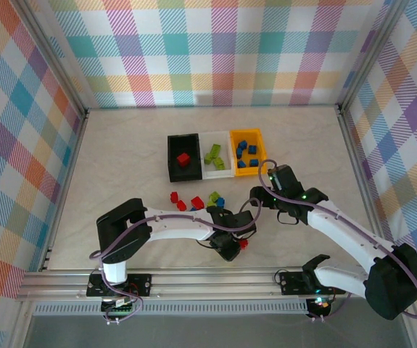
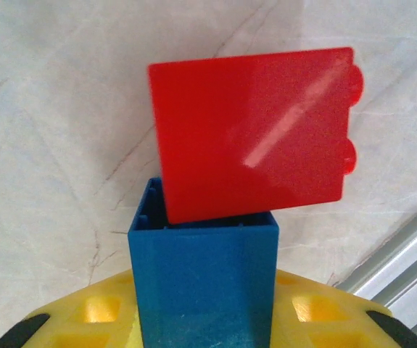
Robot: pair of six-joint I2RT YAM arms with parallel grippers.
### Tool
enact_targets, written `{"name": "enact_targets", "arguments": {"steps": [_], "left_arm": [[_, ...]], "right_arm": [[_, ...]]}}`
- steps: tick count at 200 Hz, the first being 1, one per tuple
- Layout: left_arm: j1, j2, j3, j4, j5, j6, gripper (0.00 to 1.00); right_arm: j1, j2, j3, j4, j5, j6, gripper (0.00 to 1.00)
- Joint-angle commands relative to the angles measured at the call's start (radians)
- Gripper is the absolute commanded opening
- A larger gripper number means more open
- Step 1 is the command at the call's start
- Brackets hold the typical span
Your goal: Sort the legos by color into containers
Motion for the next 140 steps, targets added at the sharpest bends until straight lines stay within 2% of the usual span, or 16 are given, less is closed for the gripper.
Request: {"name": "enact_targets", "arguments": {"steps": [1, 39, 65, 101, 140], "left_arm": [[0.041, -0.119, -0.032, -0.008, -0.068, -0.031, 0.32], [0.171, -0.283, -0.016, -0.021, -0.15, -0.045, 0.32], [0.282, -0.285, 0.074, 0.013, -0.168, -0.031, 0.32], [0.395, -0.117, 0.313, 0.07, -0.169, 0.002, 0.32], [0.46, 0.177, 0.681, 0.06, -0.14, -0.009, 0.32]], "right_arm": [[-0.008, -0.012, -0.001, 0.004, -0.005, -0.004, 0.83], [-0.009, -0.017, -0.001, 0.01, -0.011, 0.002, 0.83], [-0.011, -0.025, -0.004, 0.01, -0.014, 0.007, 0.83], [-0.011, -0.033, -0.008, -0.003, -0.014, 0.004, 0.83], [-0.011, -0.039, -0.015, -0.013, -0.02, 0.009, 0.83]]}}
